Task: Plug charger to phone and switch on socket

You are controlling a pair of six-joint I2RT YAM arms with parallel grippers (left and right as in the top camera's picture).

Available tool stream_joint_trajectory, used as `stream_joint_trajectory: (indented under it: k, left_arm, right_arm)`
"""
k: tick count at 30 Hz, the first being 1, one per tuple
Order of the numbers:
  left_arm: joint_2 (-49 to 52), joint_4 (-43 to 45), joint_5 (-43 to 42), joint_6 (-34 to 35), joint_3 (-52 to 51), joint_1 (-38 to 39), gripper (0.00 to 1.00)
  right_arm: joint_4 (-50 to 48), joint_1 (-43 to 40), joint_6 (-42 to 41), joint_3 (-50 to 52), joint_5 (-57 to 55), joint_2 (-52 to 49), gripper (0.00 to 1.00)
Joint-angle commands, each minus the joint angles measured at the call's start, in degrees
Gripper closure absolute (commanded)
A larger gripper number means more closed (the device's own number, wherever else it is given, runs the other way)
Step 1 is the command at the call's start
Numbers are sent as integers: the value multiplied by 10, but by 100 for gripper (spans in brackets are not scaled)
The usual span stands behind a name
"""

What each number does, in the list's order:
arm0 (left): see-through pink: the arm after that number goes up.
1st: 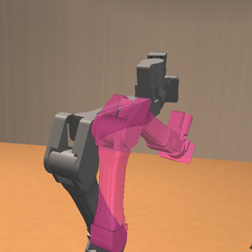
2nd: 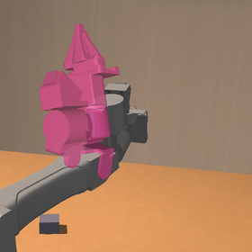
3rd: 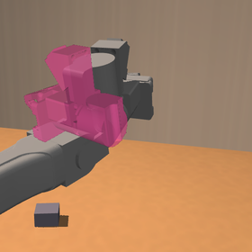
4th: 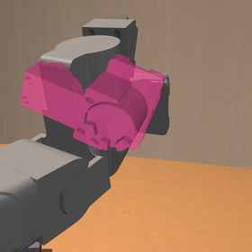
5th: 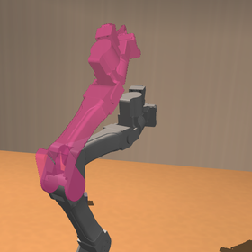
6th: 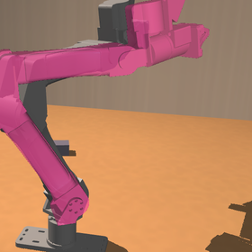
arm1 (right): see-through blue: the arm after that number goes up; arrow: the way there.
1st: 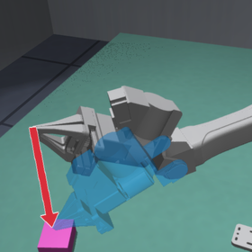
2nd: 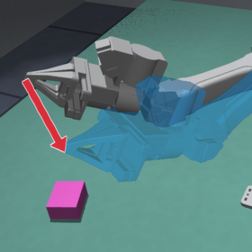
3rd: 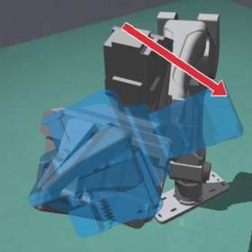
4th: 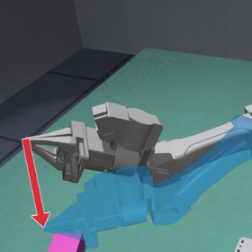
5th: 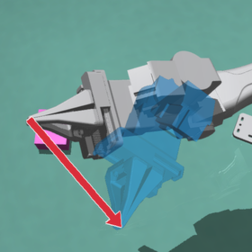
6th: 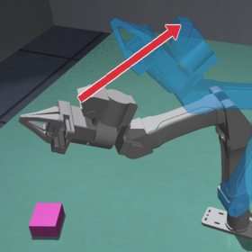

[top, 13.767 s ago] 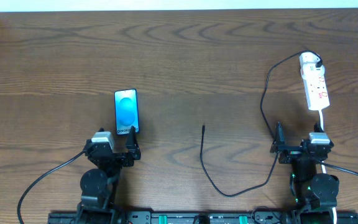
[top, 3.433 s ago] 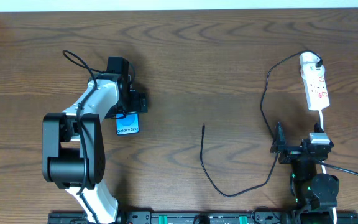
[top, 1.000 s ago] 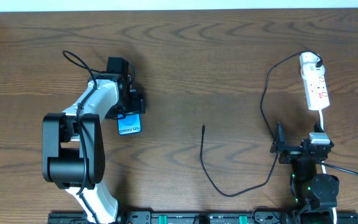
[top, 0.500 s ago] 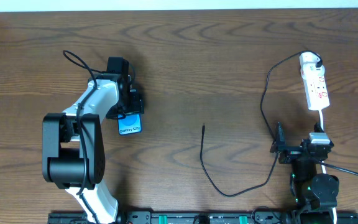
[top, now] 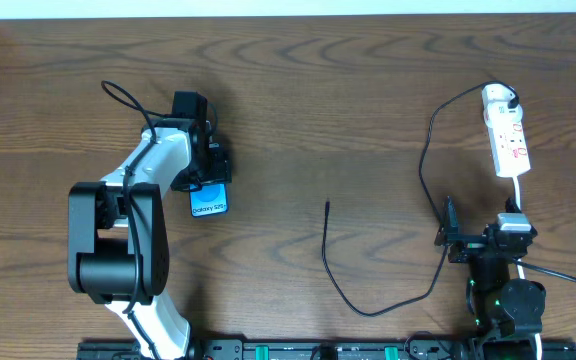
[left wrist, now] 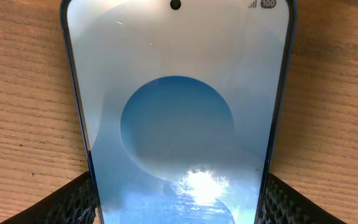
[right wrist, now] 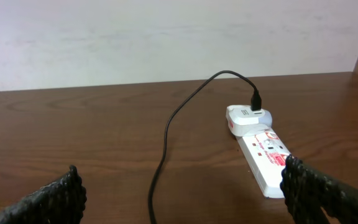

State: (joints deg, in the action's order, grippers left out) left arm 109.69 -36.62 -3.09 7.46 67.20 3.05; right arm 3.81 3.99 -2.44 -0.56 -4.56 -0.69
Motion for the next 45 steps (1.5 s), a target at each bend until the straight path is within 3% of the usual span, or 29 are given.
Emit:
stream_joint_trajectory:
  k: [1,5,13,45]
  left_arm:
    - [19,-6,-3,0,-23,-2,44]
    - [19,-6,-3,0,-23,-2,56]
    - [19,-6,-4,0,-23,-2,93]
    - [-40,-55,-10,1,29,-2,93]
  right_arm:
    - [0,3,-7,2,-2,4,1]
    - [0,3,-7,2,-2,4,1]
    - [0,3,-7,2,-2,4,1]
    - [0,3,-7,2,-2,4,1]
